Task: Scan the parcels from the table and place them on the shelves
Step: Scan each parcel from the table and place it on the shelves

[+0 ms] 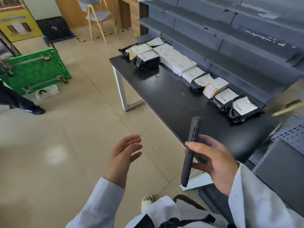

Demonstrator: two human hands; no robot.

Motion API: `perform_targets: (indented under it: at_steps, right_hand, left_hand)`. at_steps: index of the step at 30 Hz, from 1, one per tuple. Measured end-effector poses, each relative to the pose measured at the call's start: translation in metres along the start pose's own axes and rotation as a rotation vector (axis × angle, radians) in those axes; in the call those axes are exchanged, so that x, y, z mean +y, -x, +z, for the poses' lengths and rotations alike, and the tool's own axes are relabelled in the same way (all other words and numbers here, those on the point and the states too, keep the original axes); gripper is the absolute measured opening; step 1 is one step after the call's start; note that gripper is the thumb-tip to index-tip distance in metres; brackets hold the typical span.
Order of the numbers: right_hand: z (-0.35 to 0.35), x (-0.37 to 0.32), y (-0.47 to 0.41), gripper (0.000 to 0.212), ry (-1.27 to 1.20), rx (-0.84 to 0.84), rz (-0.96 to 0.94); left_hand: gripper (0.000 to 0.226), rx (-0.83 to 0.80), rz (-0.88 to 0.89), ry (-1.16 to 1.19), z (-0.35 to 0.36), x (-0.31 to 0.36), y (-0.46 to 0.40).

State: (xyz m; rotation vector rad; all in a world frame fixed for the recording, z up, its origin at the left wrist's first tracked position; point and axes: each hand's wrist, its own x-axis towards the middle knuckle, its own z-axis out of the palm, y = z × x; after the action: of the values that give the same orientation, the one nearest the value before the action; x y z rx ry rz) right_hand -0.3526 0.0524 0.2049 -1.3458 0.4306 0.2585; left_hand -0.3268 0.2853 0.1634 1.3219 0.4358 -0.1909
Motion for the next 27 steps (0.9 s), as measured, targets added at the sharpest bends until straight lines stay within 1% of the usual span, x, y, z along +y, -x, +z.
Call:
perform_targets:
  at_steps: [3, 6, 8, 10, 14, 17, 19, 20, 21, 23, 27]
  right_hand:
    - [0.012, -0.004, -0.028, 0.028, -0.055, 0.021, 0.066]
    - [0.019, -0.008, -0.066, 0.030, -0.091, 0.068, 0.052]
    - [0.023, -0.013, -0.096, 0.031, -0.120, 0.087, 0.046]
    - [0.029, -0.022, -0.129, 0.030, -0.154, 0.102, 0.053]
    - [0.046, -0.047, -0.198, 0.010, -0.230, 0.131, 0.058]
    - [0.065, -0.075, -0.251, 0.014, -0.277, 0.132, 0.067]
    - [0.076, -0.089, -0.285, 0.004, -0.295, 0.140, 0.063]
    - [0.081, -0.094, -0.301, 0.005, -0.292, 0.137, 0.047]
    - [0.086, -0.100, -0.315, 0.008, -0.285, 0.138, 0.042]
    - [0.095, -0.108, -0.340, 0.006, -0.276, 0.147, 0.025]
    - [0.107, -0.122, -0.375, 0.003, -0.262, 0.178, 0.043]
  left_hand:
    - [0.024, -0.049, -0.048, -0.048, 0.001, 0.008, -0.034]
    - [0.023, -0.137, -0.099, -0.134, 0.003, 0.014, -0.070]
    - [0.023, -0.161, -0.116, -0.183, 0.003, 0.020, -0.103]
    - [0.024, -0.157, -0.099, -0.217, 0.006, 0.035, -0.140]
    - [0.023, -0.172, -0.067, -0.311, 0.017, 0.081, -0.211]
    - [0.023, -0.201, -0.045, -0.404, 0.023, 0.120, -0.264]
    - [0.024, -0.188, -0.021, -0.459, 0.025, 0.141, -0.303]
    - [0.024, -0.184, -0.005, -0.470, 0.026, 0.149, -0.321]
    - [0.024, -0.181, 0.011, -0.475, 0.026, 0.154, -0.339]
    - [0.023, -0.186, 0.021, -0.481, 0.028, 0.159, -0.372]
    - [0.023, -0.222, -0.038, -0.543, 0.036, 0.157, -0.433]
